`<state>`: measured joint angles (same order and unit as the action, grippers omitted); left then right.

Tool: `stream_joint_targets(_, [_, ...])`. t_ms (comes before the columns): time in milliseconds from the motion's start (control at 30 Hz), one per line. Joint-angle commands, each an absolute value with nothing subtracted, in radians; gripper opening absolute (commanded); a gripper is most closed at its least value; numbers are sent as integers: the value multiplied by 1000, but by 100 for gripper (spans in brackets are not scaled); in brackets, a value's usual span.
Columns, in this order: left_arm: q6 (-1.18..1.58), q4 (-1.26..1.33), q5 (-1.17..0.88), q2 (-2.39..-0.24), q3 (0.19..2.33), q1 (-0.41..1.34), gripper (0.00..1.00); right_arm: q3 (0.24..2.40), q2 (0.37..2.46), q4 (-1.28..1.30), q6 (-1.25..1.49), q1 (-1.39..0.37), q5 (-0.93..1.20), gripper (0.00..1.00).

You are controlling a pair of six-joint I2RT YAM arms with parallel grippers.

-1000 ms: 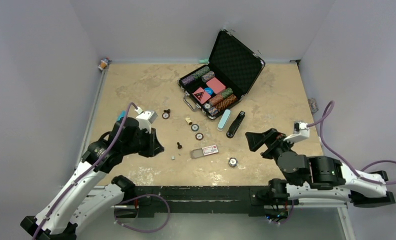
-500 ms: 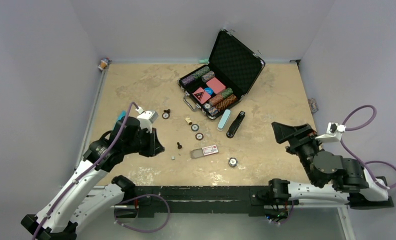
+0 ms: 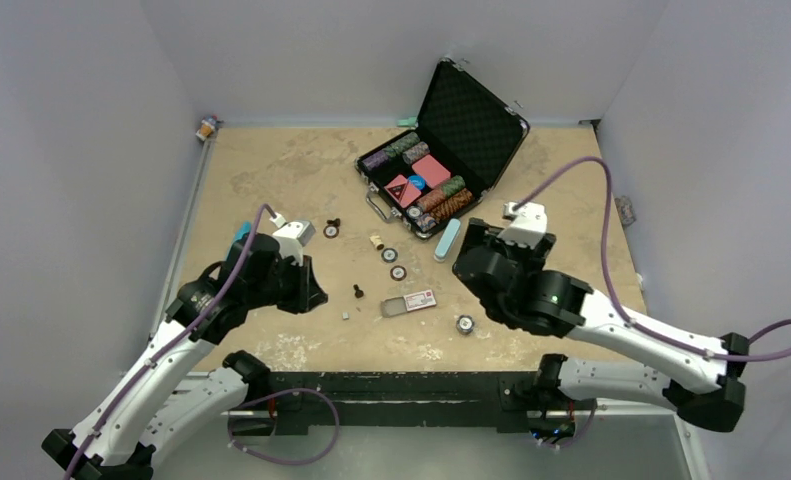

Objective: Unload the staples from the stapler

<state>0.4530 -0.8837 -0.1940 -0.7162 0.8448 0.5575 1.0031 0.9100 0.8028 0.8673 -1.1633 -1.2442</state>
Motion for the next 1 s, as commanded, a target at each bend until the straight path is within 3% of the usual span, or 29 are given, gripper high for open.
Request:
stream_joint_targets(0, [462,-863,-177,-699,852,558,0,1015,965,628,651,-1019,-1126,99])
stream_joint_targets(133, [460,-864,-176,-696,852,558,0,920,804,359,434,-836,-884,99])
stream_joint_targets(267, [464,-862,-173,-709,849,558,0,873,699,353,385,-730,-764,99])
stream_joint_targets(467, [505,-802,-228,-832,840,561,0,853,678,401,381,-674,-759,99])
stream_joint_targets(767, [632,-499,-336,-992,752,614,0,836,585,402,379,-672,-720,99])
stream_joint_targets(967, [651,-416,-300,-1163,810,704,0,839,595,410,384,-672,-726,99])
